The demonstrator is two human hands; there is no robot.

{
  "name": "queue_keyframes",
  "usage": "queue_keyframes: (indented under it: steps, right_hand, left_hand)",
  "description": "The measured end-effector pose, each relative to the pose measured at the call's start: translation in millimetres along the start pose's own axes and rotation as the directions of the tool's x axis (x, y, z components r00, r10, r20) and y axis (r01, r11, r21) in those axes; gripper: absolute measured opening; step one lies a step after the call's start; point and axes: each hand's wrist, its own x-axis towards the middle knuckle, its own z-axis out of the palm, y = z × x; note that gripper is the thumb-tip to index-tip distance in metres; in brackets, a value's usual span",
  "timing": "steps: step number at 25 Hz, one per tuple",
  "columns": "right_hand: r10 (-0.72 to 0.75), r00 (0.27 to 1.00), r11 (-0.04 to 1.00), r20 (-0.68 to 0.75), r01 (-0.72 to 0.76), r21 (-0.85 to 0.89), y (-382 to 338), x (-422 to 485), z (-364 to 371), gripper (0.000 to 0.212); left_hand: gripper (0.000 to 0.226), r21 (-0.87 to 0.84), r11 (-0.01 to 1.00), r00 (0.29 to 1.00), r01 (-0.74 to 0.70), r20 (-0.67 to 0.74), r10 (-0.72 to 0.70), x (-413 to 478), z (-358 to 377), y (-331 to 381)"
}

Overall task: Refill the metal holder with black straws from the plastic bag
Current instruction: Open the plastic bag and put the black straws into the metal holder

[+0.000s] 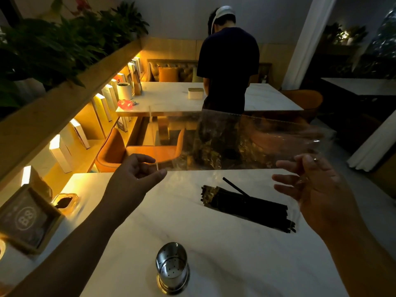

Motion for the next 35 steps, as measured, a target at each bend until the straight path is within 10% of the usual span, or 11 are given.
queue_keyframes:
  steps: [7,18,35]
  right_hand:
    - [0.014,0.999,1.000,0.034,-0.015,0.008,-6.4,-4.3,1.6,0.029]
    - [0.041,0.997,0.988,-0.061,-0.049,-0.148,12.2,-0.7,-6.2,0.028]
    - [0.115,0.993,0.869,-0.001,-0.101,-0.484,83.2,-37.1,-6.6,0.026]
  left_hand:
    - [0.068,-0.133,0.986,0.989,0.099,0.125,-0.082,8.5,4.9,-2.8]
    - [0.011,-0.168,0.981,0.918,0.094,0.395,-0.020,-12.0,3.9,3.7]
    - [0.017,-0.186,0.903,0.907,0.388,0.250,-0.338,-112.2,29.3,-129.4]
